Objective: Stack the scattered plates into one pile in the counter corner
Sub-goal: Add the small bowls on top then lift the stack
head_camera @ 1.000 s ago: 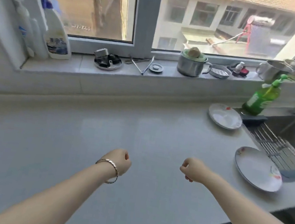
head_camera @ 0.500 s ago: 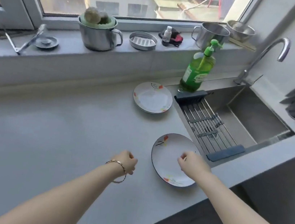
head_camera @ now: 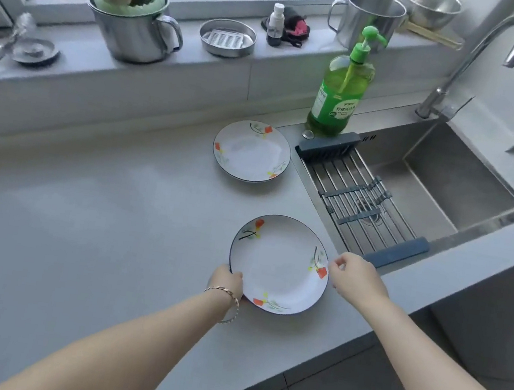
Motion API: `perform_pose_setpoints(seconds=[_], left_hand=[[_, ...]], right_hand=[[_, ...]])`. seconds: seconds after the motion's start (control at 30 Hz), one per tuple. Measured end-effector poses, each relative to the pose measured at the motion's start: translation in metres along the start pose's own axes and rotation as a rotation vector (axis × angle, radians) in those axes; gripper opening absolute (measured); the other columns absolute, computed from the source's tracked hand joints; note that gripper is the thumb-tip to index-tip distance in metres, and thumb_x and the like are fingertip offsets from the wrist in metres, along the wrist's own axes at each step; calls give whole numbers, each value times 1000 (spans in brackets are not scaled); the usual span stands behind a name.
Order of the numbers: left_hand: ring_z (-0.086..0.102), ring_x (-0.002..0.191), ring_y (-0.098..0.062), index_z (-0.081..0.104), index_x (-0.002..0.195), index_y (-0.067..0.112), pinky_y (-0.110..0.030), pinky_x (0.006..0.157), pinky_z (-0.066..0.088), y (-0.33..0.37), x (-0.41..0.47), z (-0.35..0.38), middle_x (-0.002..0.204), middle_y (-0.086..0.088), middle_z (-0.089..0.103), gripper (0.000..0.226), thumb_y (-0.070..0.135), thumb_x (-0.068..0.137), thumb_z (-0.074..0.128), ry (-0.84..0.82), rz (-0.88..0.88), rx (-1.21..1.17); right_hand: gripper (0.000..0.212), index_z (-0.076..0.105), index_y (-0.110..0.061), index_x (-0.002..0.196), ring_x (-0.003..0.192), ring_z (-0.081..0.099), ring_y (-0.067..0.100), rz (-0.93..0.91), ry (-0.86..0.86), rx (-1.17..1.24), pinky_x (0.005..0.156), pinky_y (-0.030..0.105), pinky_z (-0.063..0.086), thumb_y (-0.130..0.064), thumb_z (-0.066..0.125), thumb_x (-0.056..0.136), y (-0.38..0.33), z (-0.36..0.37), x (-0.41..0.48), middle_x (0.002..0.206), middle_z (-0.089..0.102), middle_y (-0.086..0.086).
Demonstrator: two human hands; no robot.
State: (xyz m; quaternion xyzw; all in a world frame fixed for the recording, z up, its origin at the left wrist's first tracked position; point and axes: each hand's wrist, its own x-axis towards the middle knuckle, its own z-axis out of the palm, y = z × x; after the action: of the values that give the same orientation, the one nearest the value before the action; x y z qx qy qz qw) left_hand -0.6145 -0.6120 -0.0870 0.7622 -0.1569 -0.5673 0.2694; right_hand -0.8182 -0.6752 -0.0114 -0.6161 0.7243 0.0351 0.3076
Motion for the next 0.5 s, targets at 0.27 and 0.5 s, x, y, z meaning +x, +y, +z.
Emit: perform_pose_setpoints(seconds=[0.27,0.5], left_hand=[[54,86,-37,48,97,-2,-25,32,51,12,-37,-112,102,-18,53,10,-2,93,39,252,42,-350],[59,59,-30,45,66,5,-18,30,48,-16,-82,-228,87,-15,55,27,-1,93,43,546,121,-527]], right_hand=[[21,58,-19,99,97,63,27,-210,-149,-95,78,31,48,-24,39,91,-71,31,3,104,69,7],[25,59,-18,106,83,55,22,-542,-246,-222,74,29,46,-26,41,92,-189,81,-35,106,68,6]])
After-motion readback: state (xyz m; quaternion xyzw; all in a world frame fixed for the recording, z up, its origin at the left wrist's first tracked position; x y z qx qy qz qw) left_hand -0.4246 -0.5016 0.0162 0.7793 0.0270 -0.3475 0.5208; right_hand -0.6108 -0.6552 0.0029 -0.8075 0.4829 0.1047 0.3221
